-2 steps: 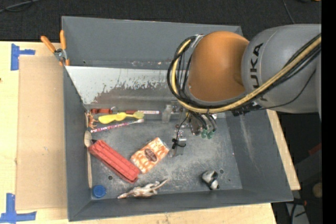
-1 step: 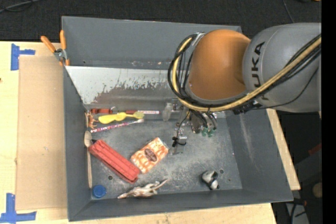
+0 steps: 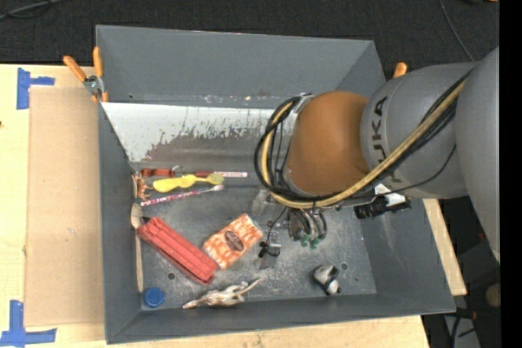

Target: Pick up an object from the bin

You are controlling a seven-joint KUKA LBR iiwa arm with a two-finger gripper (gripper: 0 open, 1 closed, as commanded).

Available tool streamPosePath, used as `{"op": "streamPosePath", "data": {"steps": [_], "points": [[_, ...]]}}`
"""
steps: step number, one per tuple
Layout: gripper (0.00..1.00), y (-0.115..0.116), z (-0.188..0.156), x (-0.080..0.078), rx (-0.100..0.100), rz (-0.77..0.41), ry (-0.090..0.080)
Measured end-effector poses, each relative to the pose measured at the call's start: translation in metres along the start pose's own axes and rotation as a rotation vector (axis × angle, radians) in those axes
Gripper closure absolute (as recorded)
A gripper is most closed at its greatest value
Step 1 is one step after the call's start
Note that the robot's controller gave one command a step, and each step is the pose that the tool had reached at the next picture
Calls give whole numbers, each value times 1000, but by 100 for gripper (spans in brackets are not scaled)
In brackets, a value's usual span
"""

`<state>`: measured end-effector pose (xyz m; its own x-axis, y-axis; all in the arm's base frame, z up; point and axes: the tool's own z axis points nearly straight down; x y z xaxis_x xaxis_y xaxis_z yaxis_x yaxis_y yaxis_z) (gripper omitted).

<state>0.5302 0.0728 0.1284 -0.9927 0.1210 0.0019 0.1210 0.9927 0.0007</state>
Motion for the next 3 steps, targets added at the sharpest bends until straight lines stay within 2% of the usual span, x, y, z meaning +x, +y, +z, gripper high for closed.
{"op": "streamPosePath", "data": {"steps": [1,2,3], "points": [[0,6,61,6,-1,-45,-7],[100,33,57,6,-3,-150,-8],[100,33,57,6,-3,-150,-8]]}}
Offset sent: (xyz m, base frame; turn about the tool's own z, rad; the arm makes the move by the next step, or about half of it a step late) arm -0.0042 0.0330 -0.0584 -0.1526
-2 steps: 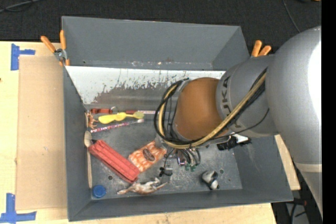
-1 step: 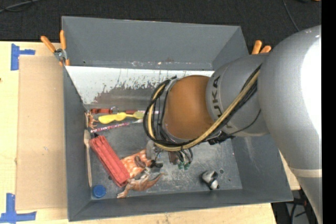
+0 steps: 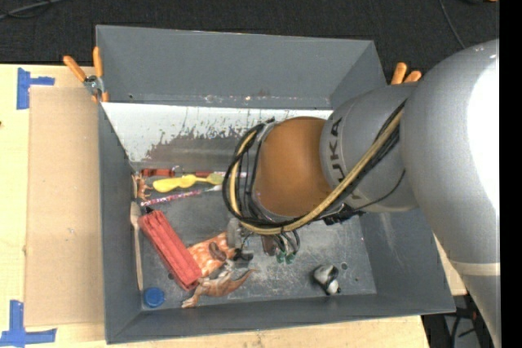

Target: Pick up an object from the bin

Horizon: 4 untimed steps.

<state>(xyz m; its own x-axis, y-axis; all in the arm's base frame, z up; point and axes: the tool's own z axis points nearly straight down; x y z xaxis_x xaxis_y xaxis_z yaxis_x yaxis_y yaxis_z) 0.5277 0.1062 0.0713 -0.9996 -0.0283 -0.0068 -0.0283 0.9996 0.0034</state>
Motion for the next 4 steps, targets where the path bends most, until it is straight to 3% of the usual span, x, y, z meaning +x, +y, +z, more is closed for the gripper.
{"op": "streamPosePath", "data": {"steps": [1,2,3,4], "points": [[0,-8,-131,-6,-1,-18,-9],[0,-8,-126,-4,0,-17,0],[0,-28,-90,8,-1,-142,-7],[0,-25,-34,40,-1,-154,4]]}}
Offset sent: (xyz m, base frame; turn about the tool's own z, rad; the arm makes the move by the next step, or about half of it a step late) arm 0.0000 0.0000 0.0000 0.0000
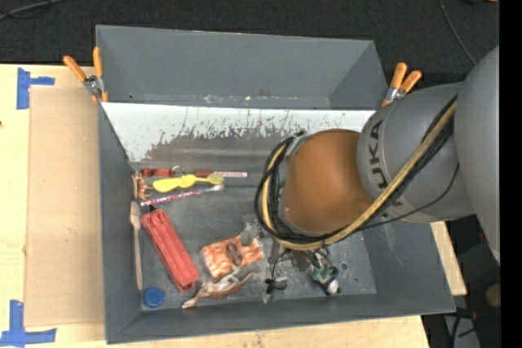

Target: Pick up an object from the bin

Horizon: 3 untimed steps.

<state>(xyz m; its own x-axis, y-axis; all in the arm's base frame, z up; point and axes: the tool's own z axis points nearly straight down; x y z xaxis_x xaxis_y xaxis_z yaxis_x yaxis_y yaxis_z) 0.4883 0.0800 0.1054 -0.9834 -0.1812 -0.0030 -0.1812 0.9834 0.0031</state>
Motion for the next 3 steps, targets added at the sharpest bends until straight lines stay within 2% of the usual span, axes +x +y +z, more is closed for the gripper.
{"op": "streamPosePath", "data": {"steps": [1,2,3], "points": [[0,-19,31,-15,1,11,-7],[100,2,24,-23,-1,13,-3],[100,2,24,-23,-1,13,-3]]}}
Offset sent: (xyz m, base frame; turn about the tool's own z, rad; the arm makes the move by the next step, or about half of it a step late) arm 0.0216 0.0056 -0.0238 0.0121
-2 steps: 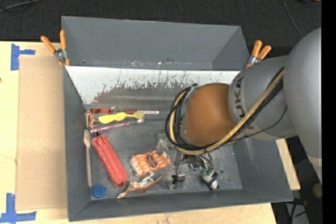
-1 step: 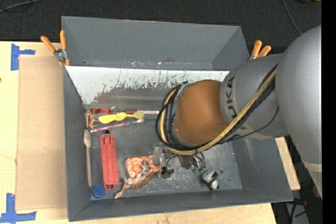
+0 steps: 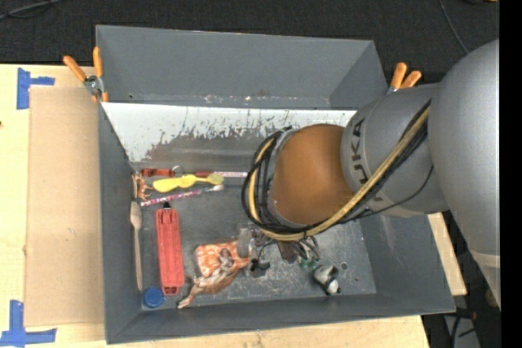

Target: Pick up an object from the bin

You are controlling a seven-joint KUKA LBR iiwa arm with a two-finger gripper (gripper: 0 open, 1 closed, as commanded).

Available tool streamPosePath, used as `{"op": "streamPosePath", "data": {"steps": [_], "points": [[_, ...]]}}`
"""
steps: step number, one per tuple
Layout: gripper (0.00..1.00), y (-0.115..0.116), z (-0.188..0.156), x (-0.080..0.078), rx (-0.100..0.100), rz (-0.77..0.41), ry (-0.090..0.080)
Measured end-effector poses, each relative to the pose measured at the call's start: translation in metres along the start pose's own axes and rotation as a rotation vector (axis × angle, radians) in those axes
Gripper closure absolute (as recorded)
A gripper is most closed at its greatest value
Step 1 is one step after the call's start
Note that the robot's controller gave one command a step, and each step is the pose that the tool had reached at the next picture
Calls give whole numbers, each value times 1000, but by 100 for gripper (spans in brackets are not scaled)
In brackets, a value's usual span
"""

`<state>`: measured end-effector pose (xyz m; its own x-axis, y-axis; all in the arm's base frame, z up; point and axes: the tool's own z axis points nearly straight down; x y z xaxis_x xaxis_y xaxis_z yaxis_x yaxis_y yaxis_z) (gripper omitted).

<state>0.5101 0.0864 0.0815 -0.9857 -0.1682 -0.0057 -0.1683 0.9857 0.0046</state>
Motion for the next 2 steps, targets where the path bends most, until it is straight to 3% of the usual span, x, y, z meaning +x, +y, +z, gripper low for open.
{"op": "streamPosePath", "data": {"steps": [1,2], "points": [[100,1,-77,-4,0,-42,4],[100,6,-144,3,-1,-210,6]]}}
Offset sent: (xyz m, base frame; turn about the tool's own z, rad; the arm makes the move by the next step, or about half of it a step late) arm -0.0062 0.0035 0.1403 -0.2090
